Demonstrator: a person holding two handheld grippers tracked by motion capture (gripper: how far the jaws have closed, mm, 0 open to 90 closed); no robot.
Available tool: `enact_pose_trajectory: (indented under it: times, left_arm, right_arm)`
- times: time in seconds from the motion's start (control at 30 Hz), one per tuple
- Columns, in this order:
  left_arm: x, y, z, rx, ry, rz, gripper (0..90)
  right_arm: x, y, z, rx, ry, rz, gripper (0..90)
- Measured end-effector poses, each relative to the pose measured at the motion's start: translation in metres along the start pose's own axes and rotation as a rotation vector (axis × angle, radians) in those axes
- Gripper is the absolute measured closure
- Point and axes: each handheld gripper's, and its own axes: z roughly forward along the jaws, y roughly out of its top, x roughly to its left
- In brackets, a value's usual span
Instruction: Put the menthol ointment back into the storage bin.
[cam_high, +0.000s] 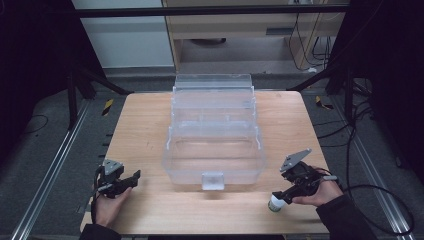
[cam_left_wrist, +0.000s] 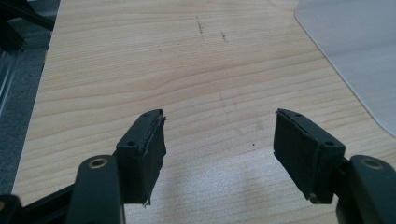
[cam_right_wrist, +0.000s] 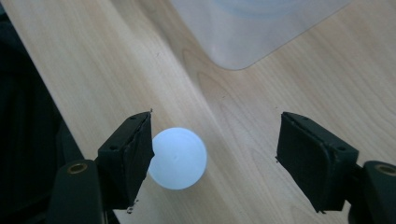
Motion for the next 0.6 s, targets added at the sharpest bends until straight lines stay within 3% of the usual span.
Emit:
enact_pose_trajectory:
  times: [0.13, 0.6]
  left_arm:
    - [0.0, 0.0, 0.0, 0.002, 0.001, -0.001, 33.8]
    - [0.0, 0.0, 0.0, 0.004, 0.0, 0.001, 33.8]
  right_arm:
    - [0.006, 0.0, 0.004, 0.035, 0.026, -0.024, 28.7]
    - [0.016, -0.002, 0.02, 0.138, 0.05, -0.069, 32.7]
